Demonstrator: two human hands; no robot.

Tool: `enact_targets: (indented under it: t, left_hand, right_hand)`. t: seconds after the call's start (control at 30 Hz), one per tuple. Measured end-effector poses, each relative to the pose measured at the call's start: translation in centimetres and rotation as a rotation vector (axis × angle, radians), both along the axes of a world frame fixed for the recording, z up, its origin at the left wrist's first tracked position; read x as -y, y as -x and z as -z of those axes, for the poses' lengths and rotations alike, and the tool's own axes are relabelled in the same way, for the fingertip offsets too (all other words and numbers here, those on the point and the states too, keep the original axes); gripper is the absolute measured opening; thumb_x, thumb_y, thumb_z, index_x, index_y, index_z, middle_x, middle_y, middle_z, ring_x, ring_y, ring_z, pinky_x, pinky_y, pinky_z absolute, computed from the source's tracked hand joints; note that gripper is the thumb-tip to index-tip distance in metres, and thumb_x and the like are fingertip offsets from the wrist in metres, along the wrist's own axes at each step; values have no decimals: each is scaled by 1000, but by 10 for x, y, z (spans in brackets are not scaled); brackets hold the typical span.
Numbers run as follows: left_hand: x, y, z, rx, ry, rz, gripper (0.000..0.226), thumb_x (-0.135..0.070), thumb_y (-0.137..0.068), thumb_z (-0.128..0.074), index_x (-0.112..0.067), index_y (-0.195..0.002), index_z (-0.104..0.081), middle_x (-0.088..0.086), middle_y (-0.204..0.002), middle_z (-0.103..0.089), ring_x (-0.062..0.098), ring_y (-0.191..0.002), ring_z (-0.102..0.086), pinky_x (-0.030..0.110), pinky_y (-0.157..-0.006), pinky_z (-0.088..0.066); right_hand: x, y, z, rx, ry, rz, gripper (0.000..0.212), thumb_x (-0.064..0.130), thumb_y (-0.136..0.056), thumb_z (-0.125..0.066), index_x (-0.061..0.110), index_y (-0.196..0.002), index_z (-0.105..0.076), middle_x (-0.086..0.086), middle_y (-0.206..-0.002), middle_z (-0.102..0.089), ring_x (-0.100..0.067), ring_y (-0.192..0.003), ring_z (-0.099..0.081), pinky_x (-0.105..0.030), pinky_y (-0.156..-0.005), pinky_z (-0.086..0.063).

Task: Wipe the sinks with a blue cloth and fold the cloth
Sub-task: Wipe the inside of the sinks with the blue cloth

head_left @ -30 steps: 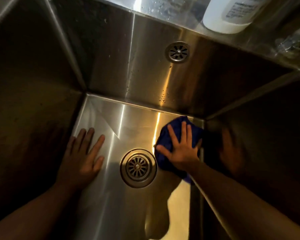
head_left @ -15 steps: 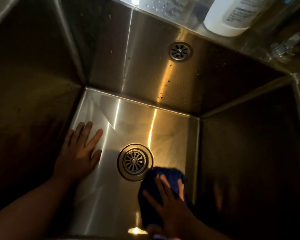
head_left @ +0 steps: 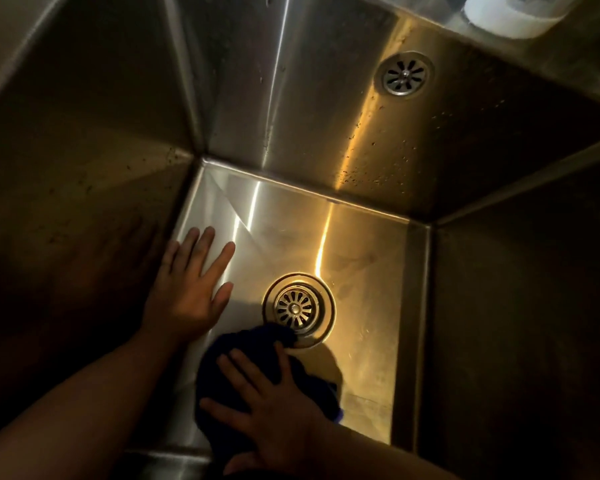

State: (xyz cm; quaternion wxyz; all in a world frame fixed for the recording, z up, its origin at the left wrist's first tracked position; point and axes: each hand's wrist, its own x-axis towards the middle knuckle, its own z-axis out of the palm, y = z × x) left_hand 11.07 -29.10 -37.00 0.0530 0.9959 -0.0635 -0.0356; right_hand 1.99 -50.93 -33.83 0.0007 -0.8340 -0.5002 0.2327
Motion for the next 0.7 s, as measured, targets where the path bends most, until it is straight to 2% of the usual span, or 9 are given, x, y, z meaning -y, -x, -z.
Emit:
enact_targets:
  t: [0.13,0.2,0.27,0.37,0.47,0.57,0.63,0.7]
  left_hand:
    - [-2,-2,0,-15,-20,7,62,-48,-91,-27,-25,-148,-30,14,-157,-21,32,-146,-15,49,-116,-13]
    - [-3,-2,0,-18,-12,7,62,-48,-90,-29,-25,-148,-30,13,-157,-21,32,-146,-15,49,-115,-13]
    - [-3,0,-1,-19,-10,5,63,-48,-89,-30,-25,-148,-30,13,-158,-21,31,-147,-14,49,-115,-14]
    - [-1,1,-2,-13,-17,1,63,-46,-89,-30,-24,-148,-31,14,-158,-21,32,-146,-15,50,-114,-16]
    - [0,0,-3,-15,-5,-5,62,-45,-89,-31,-22,-147,-34,15,-157,-23,33,-146,-17,50,-114,-17]
    - [1,0,-4,-31,3,-16,63,-45,-88,-31,-22,-146,-35,14,-156,-25,33,-145,-18,49,-114,-16]
    - [2,1,-4,-19,14,-16,62,-45,-88,-32,-22,-146,-36,15,-156,-26,33,-145,-18,49,-115,-15]
    - [2,1,-3,0,32,-11,60,-44,-90,-32,-22,-146,-36,14,-156,-26,33,-145,-18,49,-115,-16]
  right_hand:
    - [-57,2,-6,20,20,-23,67,68,-88,-26,35,-146,-26,-15,-159,-11,-33,-147,3,-67,-103,11]
    - [-68,7,-8,-63,-11,80,67,61,-91,-39,31,-148,-23,-12,-160,-2,-32,-145,17,-62,-104,19]
    - [-70,8,-12,-126,12,88,67,58,-92,-40,29,-150,-19,-12,-160,8,-30,-142,26,-67,-103,24]
    - [-58,4,-14,-31,77,-34,62,64,-92,-26,35,-147,-23,-13,-160,-1,-30,-147,10,-80,-100,9]
    - [-12,5,-14,49,78,-23,61,66,-92,-20,43,-148,-13,-8,-161,-7,-26,-147,2,-65,-103,-3]
    - [62,12,-14,118,112,55,62,70,-90,-18,46,-147,-15,-3,-158,-22,-24,-147,-11,-70,-104,-15]
    - [101,10,-16,139,148,142,65,75,-87,-23,47,-145,-24,-3,-153,-31,-23,-147,-14,-68,-107,-14]
    - [121,2,-14,145,156,226,73,80,-79,-34,47,-144,-27,-5,-154,-29,-24,-148,-6,-64,-105,-11]
